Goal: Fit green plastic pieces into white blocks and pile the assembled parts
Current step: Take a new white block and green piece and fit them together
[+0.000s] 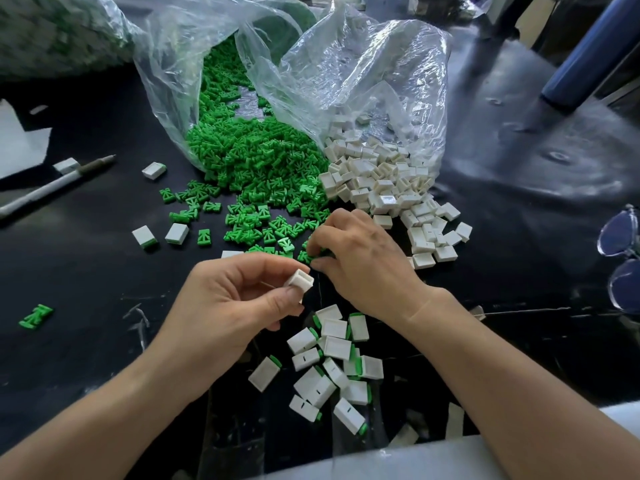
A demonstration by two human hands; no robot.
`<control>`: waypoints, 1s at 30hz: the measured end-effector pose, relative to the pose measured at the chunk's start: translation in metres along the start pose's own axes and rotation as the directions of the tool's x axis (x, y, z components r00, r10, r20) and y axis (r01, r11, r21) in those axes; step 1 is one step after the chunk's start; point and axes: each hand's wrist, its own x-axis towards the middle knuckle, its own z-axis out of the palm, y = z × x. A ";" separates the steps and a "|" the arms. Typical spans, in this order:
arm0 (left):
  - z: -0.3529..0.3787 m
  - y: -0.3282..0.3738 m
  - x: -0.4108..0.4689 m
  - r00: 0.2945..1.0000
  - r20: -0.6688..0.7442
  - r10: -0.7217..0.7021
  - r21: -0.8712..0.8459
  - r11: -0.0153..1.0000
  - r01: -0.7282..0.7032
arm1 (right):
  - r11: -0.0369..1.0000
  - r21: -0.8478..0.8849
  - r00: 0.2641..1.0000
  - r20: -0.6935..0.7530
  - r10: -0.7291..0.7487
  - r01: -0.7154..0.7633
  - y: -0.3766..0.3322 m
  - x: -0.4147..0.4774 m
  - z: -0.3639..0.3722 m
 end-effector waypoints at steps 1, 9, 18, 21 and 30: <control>0.000 0.000 0.000 1.000 0.002 -0.002 -0.002 1.000 0.002 | 1.000 -0.005 1.000 0.013 -0.008 0.009 0.000 0.000 0.000; 0.000 0.000 0.001 1.000 0.013 0.001 -0.005 1.000 -0.001 | 1.000 0.001 0.996 0.080 -0.028 0.028 -0.001 -0.001 -0.002; -0.001 -0.004 0.004 1.000 -0.013 0.000 -0.024 1.000 0.000 | 0.998 0.055 0.994 0.107 -0.011 0.005 -0.003 -0.003 -0.005; -0.001 -0.004 0.004 1.000 -0.005 0.006 -0.014 1.000 -0.006 | 0.991 0.129 0.994 0.106 0.012 -0.025 -0.003 -0.004 -0.007; -0.004 -0.005 0.005 1.000 -0.014 0.016 -0.002 1.000 -0.016 | 0.949 0.312 0.999 0.027 0.042 -0.048 0.002 -0.007 -0.005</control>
